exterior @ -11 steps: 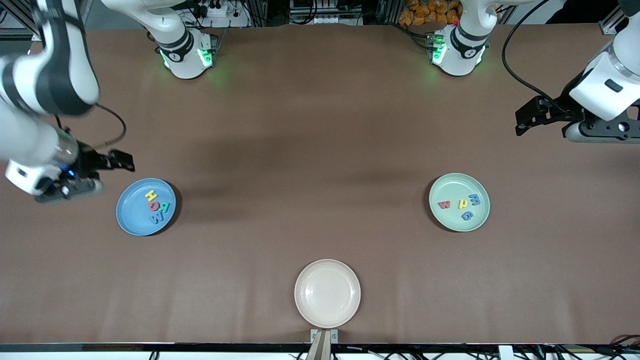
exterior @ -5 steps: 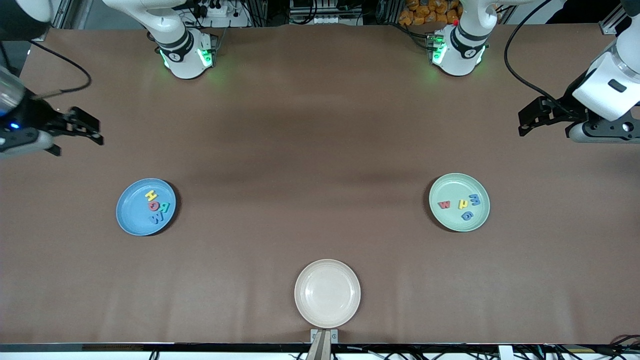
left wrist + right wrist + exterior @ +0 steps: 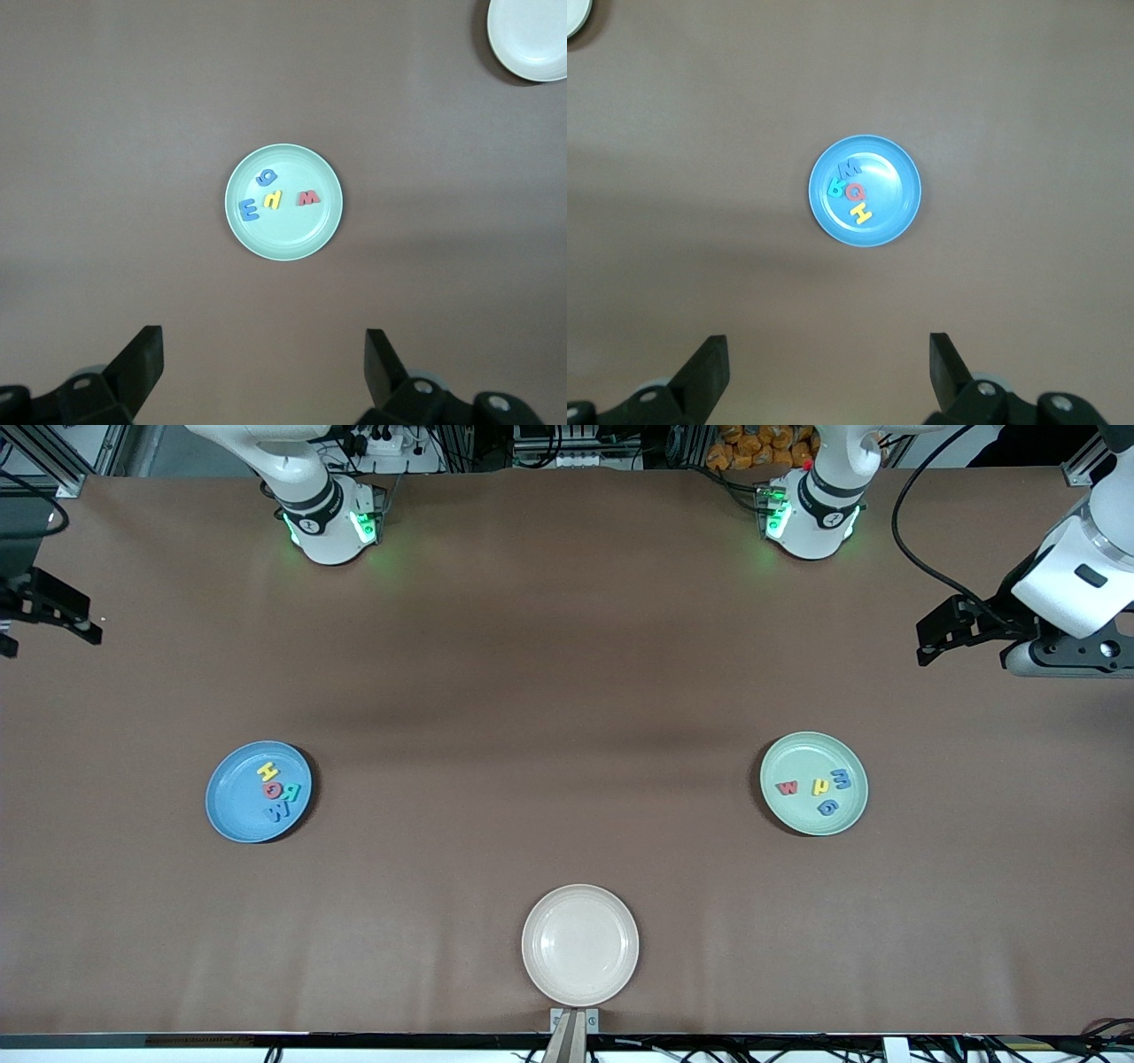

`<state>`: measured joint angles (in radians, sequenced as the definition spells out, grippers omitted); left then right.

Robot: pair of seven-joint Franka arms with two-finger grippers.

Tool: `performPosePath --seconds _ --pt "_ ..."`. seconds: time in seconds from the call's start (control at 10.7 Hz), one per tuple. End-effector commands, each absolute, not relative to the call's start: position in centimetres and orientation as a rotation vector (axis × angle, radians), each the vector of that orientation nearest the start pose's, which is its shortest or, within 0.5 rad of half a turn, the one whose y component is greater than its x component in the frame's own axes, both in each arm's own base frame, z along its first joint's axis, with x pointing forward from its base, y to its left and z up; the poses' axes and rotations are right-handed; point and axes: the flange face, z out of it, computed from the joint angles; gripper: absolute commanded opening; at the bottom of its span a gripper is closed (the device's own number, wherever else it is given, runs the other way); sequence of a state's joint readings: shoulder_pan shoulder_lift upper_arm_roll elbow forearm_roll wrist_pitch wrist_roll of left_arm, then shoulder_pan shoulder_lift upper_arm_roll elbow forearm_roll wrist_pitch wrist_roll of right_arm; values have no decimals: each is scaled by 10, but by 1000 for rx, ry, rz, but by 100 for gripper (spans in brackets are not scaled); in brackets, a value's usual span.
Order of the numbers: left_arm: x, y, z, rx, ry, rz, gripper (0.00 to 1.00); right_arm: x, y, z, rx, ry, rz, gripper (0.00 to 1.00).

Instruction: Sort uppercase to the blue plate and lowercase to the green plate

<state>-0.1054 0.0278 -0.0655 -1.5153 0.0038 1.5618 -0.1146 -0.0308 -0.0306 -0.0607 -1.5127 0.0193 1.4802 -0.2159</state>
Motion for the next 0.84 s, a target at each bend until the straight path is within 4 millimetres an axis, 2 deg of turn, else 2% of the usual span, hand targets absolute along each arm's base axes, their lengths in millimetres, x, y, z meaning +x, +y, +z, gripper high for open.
performPosePath --seconds 0.0,0.38,0.75 --pt "553 -96 641 -3120 85 -31 100 532 -47 666 -3131 -140 18 100" --pt "551 -94 645 -3124 78 -45 100 531 -51 666 -3131 -128 18 100" --pt "548 -92 662 -3127 75 -90 100 531 -52 666 -3138 -127 19 100"
